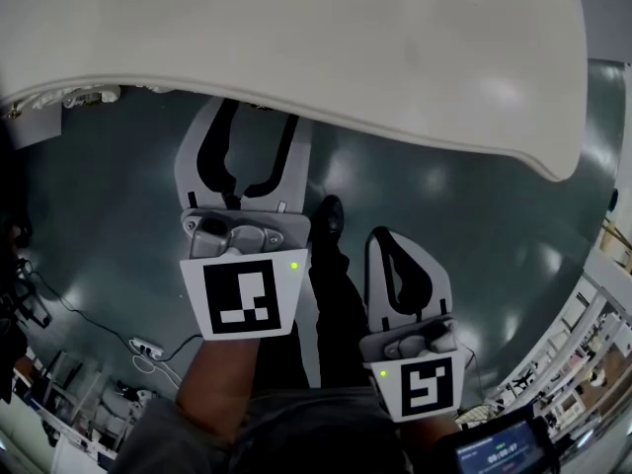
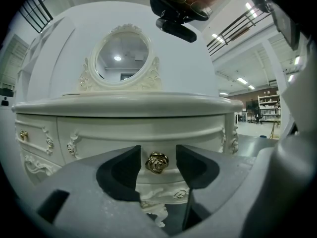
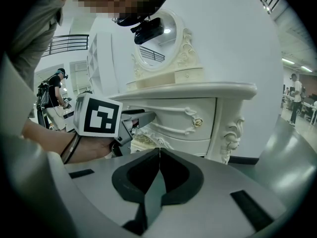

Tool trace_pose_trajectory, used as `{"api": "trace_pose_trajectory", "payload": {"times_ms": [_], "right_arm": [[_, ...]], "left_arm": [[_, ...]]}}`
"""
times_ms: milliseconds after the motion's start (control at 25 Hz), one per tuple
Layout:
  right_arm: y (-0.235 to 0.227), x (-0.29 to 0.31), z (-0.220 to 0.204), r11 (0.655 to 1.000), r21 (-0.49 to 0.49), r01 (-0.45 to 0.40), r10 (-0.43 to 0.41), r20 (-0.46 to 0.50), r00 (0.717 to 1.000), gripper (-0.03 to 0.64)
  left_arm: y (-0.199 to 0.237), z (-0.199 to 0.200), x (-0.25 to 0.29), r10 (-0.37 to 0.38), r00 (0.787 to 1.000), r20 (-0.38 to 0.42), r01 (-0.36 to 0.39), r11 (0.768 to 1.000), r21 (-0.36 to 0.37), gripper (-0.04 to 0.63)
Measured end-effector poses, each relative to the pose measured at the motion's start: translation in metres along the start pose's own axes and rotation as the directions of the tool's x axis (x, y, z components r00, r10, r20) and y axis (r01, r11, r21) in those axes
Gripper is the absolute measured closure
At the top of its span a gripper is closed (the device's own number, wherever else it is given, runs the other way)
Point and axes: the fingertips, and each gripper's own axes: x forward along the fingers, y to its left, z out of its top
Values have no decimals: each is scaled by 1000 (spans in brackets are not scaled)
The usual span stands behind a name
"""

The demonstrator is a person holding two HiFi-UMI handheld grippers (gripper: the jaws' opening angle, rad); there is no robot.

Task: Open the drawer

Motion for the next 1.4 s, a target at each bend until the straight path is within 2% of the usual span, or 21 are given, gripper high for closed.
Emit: {"api": "trace_pose_trajectory", "payload": {"times_ms": [360, 440, 720, 1400], "right_arm": [[-7, -1, -5, 1000, 6, 8, -8, -7, 1000, 603], [-7, -4, -6, 1000, 6, 9, -9, -6, 1000, 601], [-3, -6, -4, 1000, 7, 10, -10, -2, 1000, 603], [-2, -11, -4, 1000, 0, 3, -3, 5, 1000, 602]], "left_arm": [[1, -4, 3, 32, 1000, -1, -32, 999, 5, 413], [2, -4, 2, 50, 999, -2, -50, 999, 8, 443], [6, -5, -2, 70, 997, -18, -69, 997, 24, 456], [-4, -8, -17, 57, 998, -32, -57, 998, 10, 462]]}}
